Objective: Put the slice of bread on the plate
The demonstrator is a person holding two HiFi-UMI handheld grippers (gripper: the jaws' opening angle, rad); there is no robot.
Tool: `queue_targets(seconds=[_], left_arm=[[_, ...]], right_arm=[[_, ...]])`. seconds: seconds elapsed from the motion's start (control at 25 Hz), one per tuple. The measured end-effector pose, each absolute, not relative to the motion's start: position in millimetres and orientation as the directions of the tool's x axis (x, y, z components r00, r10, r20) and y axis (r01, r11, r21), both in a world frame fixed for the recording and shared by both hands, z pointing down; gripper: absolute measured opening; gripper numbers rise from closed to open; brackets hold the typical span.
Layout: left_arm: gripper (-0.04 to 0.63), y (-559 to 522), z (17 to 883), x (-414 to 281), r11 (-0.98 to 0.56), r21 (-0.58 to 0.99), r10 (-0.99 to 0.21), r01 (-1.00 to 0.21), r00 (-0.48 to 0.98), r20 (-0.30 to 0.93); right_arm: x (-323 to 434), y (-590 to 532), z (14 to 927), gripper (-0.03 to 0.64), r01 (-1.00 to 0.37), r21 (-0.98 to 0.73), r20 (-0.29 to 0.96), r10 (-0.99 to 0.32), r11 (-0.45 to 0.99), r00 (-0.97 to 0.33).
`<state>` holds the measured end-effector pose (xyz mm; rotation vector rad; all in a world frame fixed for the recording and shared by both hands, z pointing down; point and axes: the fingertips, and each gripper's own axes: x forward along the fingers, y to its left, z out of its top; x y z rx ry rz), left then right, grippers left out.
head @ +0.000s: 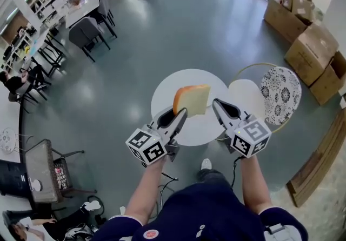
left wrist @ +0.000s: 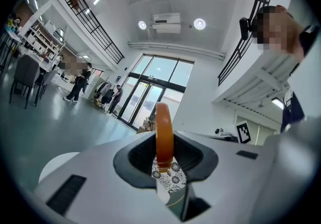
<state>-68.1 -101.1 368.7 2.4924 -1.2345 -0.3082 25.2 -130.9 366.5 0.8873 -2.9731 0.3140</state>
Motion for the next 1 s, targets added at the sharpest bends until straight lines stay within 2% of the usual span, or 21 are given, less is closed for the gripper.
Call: queue_targets(seconds=[0.48,1.0], left_arm=[[0.095,-180.8,369.0,-49.0,-0.549,0.394,-0.811,-0.737,0.585,-0.036],[0.095,-207.5,376.9,-64.8,-0.605,0.409,-0.751,-0.683,0.66,-0.009]], right_arm=[[42.9,-212.2,359.2,0.005,-0.523,-0.14,0.076,-0.517,0.841,-0.852],[37.6,-230.8,370.3,0.005,-0.617,-0.157,0.108,-0.608,0.771,-0.787]])
